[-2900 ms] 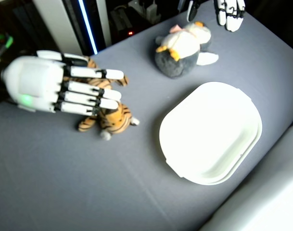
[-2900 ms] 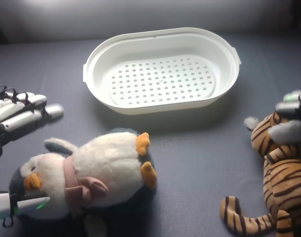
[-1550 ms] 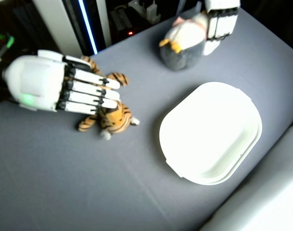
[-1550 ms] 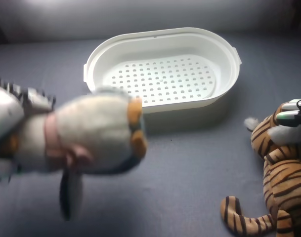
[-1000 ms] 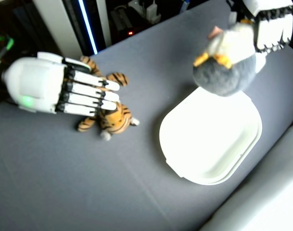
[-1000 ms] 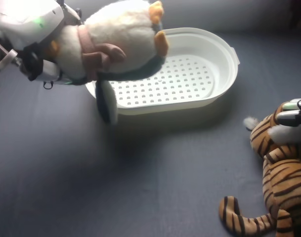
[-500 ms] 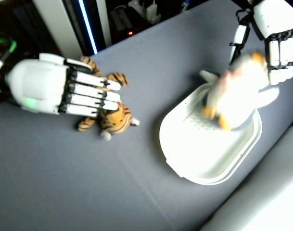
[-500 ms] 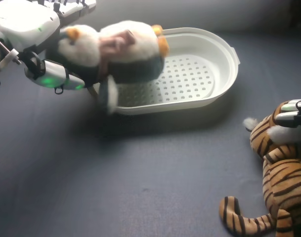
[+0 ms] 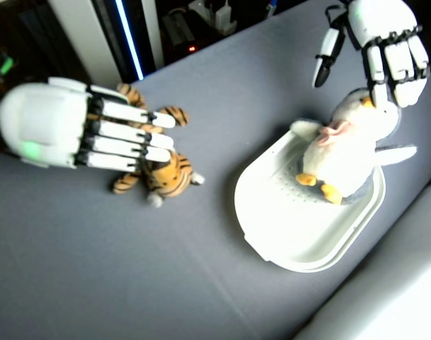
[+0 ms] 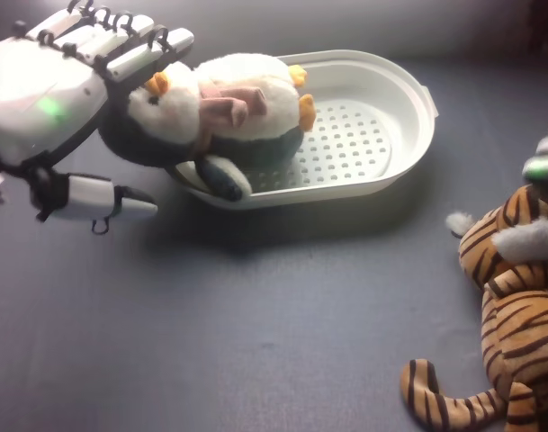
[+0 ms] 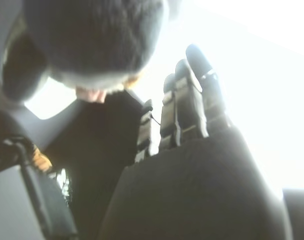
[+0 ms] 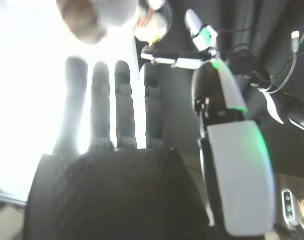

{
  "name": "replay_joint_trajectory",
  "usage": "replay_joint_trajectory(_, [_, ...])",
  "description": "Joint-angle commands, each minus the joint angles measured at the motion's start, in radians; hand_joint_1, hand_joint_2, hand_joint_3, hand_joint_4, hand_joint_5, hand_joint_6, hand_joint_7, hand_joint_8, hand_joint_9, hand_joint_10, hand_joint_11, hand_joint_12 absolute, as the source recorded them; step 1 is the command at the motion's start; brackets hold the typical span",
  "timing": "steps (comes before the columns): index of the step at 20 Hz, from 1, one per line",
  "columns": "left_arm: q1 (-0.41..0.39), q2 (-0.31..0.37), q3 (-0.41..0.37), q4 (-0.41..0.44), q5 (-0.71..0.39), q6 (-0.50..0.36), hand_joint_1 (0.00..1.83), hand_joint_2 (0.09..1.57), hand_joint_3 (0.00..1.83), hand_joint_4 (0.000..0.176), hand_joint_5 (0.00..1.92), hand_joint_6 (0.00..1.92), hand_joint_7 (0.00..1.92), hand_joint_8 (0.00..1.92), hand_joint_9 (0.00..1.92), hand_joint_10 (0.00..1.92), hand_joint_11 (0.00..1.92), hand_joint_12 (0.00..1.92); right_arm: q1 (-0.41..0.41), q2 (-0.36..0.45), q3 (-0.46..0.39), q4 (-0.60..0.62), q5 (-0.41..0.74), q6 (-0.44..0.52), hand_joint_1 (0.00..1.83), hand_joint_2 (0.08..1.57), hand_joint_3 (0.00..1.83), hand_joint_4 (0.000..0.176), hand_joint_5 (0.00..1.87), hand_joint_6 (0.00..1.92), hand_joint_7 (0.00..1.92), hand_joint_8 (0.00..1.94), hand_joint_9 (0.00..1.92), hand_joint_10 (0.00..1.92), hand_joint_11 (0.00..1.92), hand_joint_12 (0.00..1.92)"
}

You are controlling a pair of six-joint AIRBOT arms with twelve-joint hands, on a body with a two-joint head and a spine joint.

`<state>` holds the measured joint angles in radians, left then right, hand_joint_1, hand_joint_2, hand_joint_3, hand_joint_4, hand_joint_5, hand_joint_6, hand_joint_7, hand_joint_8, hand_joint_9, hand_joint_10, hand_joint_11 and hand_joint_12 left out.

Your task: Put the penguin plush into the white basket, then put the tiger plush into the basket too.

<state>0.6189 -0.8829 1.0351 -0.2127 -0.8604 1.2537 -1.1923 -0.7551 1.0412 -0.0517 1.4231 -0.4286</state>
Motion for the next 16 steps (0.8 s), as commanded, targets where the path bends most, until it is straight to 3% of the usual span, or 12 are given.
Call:
replay_joint_trajectory(1, [0.014,0.026,-0.011,0.026,-0.189,-0.028,0.92,0.83,0.00,0.176,0.00,0.00,0.02,0.01,0.05,0.01,0.00,0.38,0.007,0.008,-0.009,0.015,0.154,-0.002,0.74,1.19,0.00,0.099,0.38,0.00,0.31,0.00,0.27,0.00,0.21,0.18])
replay_joint_trajectory(2, [0.047,0.046,-0.032,0.046,-0.229,-0.071,0.93,0.85,0.00,0.176,0.00,0.00,0.00,0.00,0.04,0.01,0.00,0.29,0.007,0.017,-0.019,-0.007,0.155,-0.002,0.75,1.18,0.00,0.098,0.37,0.00,0.30,0.00,0.26,0.00,0.19,0.13])
replay_joint_trajectory(3, [0.065,0.059,-0.044,0.057,-0.248,-0.095,0.82,0.82,0.01,0.176,0.00,0.00,0.04,0.00,0.11,0.00,0.00,0.52,0.007,0.020,-0.025,-0.023,0.154,-0.002,0.76,1.16,0.00,0.124,0.36,0.00,0.30,0.00,0.28,0.01,0.21,0.12])
replay_joint_trajectory(6, [0.117,0.092,-0.076,0.075,-0.307,-0.141,0.79,0.81,0.00,0.176,0.00,0.00,0.07,0.00,0.11,0.00,0.00,0.48,0.007,0.033,-0.046,-0.095,0.100,-0.001,0.84,1.10,0.00,0.136,0.33,0.00,0.27,0.00,0.26,0.00,0.21,0.11])
replay_joint_trajectory(7, [0.129,0.099,-0.087,0.078,-0.321,-0.141,0.77,0.81,0.00,0.176,0.00,0.00,0.08,0.00,0.10,0.00,0.00,0.40,0.007,0.040,-0.051,-0.126,0.071,0.001,0.82,1.10,0.00,0.159,0.31,0.00,0.22,0.00,0.23,0.00,0.20,0.10])
replay_joint_trajectory(9, [0.151,0.110,-0.107,0.087,-0.348,-0.141,0.70,0.81,0.00,0.176,0.00,0.00,0.10,0.00,0.10,0.00,0.00,0.39,0.008,0.043,-0.055,-0.171,0.017,0.010,0.88,1.06,0.00,0.144,0.31,0.00,0.22,0.01,0.24,0.01,0.24,0.11])
replay_joint_trajectory(11, [0.169,0.123,-0.125,0.094,-0.369,-0.144,0.72,0.81,0.00,0.175,0.02,0.00,0.10,0.00,0.08,0.00,0.00,0.28,0.008,0.043,-0.054,-0.200,-0.033,0.026,0.91,1.05,0.00,0.149,0.31,0.00,0.25,0.00,0.25,0.00,0.25,0.09])
replay_joint_trajectory(12, [0.175,0.127,-0.129,0.099,-0.378,-0.154,0.74,0.81,0.00,0.176,0.01,0.00,0.10,0.00,0.07,0.00,0.00,0.21,0.009,0.043,-0.053,-0.217,-0.062,0.039,0.88,1.04,0.00,0.167,0.31,0.00,0.24,0.00,0.24,0.00,0.24,0.08])
replay_joint_trajectory(14, [0.183,0.128,-0.130,0.103,-0.386,-0.169,0.72,0.81,0.00,0.176,0.01,0.00,0.11,0.00,0.08,0.00,0.00,0.27,0.009,0.040,-0.052,-0.233,-0.101,0.046,0.86,1.05,0.00,0.166,0.30,0.00,0.23,0.00,0.22,0.00,0.22,0.07])
replay_joint_trajectory(16, [0.195,0.129,-0.133,0.102,-0.399,-0.177,0.73,0.81,0.00,0.176,0.04,0.00,0.13,0.00,0.10,0.00,0.00,0.32,0.009,0.028,-0.039,-0.240,-0.168,0.045,0.87,1.09,0.01,0.138,0.33,0.01,0.23,0.00,0.23,0.00,0.25,0.08])
